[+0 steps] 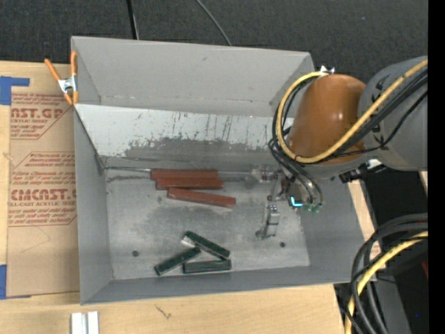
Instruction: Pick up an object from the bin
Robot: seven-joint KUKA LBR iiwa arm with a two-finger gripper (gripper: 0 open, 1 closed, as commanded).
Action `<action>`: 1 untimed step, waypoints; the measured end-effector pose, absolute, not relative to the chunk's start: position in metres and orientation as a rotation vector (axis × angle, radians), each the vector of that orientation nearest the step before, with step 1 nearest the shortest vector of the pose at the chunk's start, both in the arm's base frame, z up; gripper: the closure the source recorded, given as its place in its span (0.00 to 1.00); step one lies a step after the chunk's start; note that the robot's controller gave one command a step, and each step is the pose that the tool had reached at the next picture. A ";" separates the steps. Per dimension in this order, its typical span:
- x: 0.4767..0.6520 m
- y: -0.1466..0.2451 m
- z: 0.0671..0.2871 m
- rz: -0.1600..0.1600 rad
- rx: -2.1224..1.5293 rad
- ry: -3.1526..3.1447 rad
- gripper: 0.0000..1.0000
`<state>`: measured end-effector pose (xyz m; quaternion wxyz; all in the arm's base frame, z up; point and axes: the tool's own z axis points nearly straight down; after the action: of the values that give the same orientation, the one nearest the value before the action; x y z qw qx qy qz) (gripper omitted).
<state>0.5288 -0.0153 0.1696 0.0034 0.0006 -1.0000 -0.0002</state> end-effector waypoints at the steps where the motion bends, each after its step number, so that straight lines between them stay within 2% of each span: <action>1: 0.531 -0.015 0.174 0.000 0.003 -3.143 0.00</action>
Offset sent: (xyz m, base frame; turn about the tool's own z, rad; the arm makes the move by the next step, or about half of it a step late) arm -0.0315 0.0781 -0.0996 0.0130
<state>0.5307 -0.0154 0.1737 -0.0005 0.0008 -1.0000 0.0000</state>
